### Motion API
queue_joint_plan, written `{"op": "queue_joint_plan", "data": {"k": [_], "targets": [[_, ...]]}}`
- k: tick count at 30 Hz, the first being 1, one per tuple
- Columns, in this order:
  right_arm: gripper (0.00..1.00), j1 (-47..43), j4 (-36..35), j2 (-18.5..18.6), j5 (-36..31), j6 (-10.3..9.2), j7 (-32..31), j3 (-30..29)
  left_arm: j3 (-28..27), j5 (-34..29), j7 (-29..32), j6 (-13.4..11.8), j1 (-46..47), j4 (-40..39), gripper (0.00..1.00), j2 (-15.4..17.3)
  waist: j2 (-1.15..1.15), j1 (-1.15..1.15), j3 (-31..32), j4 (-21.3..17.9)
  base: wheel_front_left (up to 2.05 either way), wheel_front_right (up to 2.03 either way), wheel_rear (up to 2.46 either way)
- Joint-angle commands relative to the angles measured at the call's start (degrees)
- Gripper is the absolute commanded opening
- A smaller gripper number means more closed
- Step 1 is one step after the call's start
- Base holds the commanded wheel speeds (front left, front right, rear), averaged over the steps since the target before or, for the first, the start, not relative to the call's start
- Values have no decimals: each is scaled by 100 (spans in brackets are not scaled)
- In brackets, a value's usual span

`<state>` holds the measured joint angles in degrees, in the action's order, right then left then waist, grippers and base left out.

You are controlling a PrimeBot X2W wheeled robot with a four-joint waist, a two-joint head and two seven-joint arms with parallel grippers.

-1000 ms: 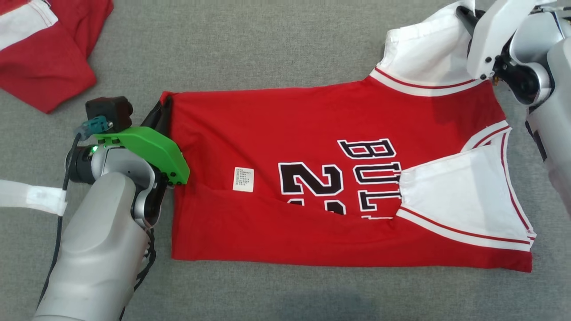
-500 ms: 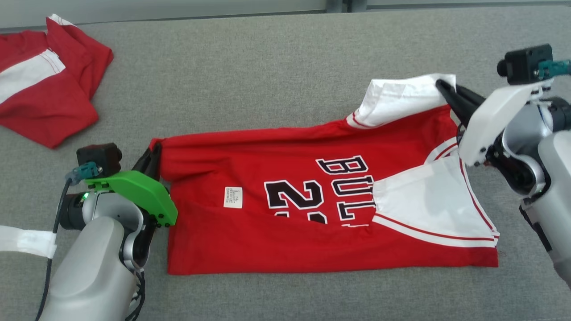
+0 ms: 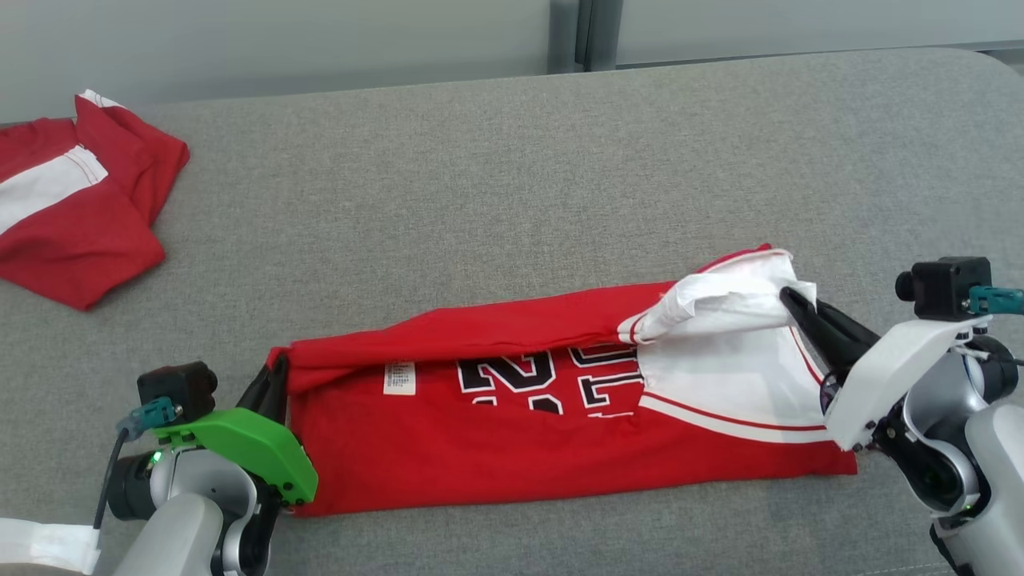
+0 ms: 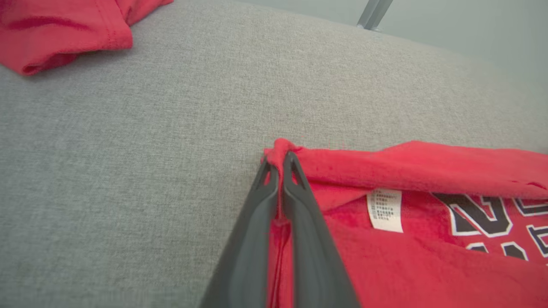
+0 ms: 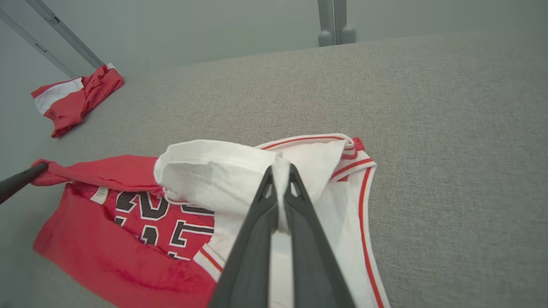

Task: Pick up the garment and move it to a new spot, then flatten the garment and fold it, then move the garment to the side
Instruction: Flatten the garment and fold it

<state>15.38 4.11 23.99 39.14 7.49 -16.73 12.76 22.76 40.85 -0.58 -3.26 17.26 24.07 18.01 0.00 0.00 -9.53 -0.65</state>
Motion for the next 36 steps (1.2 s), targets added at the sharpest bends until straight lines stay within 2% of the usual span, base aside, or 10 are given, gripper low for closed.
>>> {"op": "queue_joint_plan", "data": {"k": [1,8,16,21,22,24,25,26,27,36], "targets": [[0,-217,-124,-54,-23,0,-20,-84,-2,71,18,-70,-144,-77,0,23,0,0,0,-20,0,0,0],[0,-734,-329,-248,-141,0,-67,-274,-66,135,20,-196,-405,-137,0,71,0,0,-49,-116,0,0,0],[0,-788,50,-385,-185,0,202,-99,-70,232,38,-266,-607,-65,0,51,0,0,-92,-149,0,0,0],[0,-742,316,-324,-285,0,437,105,-52,250,3,-265,-593,68,2,28,0,0,-79,-133,0,0,0],[4,-735,364,-307,-300,0,496,146,-50,255,0,-265,-601,92,15,27,0,0,-73,-133,0,0,0],[44,-755,449,-281,-306,0,595,225,-49,275,-2,-261,-640,103,45,27,0,0,-53,-135,0,0,0],[95,-767,476,-265,-313,0,659,253,-56,286,-10,-257,-664,100,98,39,0,0,-44,-137,0,0,0],[95,-767,476,-265,-313,0,659,253,-56,286,-10,-257,-664,100,98,39,0,0,-44,-137,0,0,0],[100,-786,497,-245,-323,0,716,280,-72,305,-29,-265,-682,88,100,51,0,0,-33,-141,0,0,0],[100,-1151,496,-119,-235,0,1106,475,-175,427,-152,-427,-1142,-445,100,86,0,0,114,-191,0,0,0]]}}
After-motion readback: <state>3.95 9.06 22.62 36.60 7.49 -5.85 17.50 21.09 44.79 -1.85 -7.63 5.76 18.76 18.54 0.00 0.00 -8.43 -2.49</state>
